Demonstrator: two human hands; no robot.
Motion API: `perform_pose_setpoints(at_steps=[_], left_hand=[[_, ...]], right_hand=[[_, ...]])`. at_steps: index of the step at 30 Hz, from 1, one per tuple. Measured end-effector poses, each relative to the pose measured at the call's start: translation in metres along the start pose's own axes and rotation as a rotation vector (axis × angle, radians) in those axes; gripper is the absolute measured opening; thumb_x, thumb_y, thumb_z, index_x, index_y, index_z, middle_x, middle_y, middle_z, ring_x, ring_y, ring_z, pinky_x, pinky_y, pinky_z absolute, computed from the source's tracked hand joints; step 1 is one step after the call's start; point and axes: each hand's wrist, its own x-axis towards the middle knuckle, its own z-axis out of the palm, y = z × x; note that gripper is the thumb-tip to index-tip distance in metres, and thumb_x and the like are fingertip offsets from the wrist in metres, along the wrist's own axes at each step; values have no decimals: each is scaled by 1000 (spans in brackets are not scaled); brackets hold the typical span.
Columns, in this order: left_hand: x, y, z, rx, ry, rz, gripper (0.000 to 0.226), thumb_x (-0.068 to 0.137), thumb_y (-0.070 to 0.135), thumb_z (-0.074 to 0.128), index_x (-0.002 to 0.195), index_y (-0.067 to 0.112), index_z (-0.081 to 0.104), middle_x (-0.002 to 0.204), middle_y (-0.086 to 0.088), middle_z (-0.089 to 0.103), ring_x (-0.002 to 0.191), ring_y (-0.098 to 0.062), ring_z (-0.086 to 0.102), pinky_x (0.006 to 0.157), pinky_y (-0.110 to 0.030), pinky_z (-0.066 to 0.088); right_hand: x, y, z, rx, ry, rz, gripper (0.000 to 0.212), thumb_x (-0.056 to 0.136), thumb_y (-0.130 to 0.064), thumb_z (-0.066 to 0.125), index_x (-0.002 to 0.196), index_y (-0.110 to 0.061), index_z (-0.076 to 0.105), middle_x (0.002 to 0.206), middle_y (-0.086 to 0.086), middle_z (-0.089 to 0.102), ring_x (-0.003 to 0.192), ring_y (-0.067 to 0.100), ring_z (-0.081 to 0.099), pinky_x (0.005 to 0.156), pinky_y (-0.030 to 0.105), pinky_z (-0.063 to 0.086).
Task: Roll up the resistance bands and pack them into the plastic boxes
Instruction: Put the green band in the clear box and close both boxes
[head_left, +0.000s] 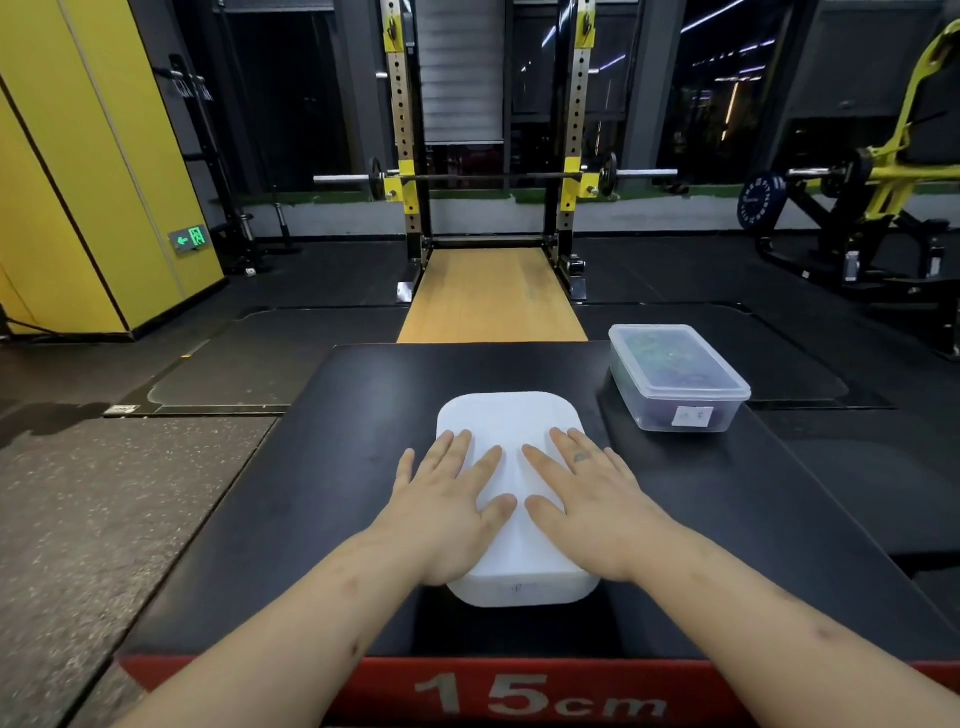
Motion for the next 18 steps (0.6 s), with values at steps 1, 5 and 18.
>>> perform_pose_setpoints(at_steps=[1,5,18], left_hand=[[1,0,-1,0,-3,2,66,103,64,14,162,40,-4,169,4,-21,152,-12,-28,123,-50,-17],[-13,-1,-6,-21,-23,26,74,97,73,18,161,43,-5,169,5,-23,152,-10,-29,122,-52,-19],[-32,-1,2,-48,-32,56,100,78,93,31,159,48,-6,166,12,-28,147,-2,-36,123,-47,-18]], right_hand=[[1,1,-1,6,-3,0,64,105,-52,23,164,-41,0,172,-5,-16,156,11,-23,128,43,-8],[-9,0,-5,28,-18,-17,69,103,-61,28,163,-44,-2,171,-7,-19,154,8,-26,128,43,-11],[-29,3,6,-27,-13,-47,84,88,-80,21,161,-47,-3,171,-6,-20,153,11,-29,128,45,-10]])
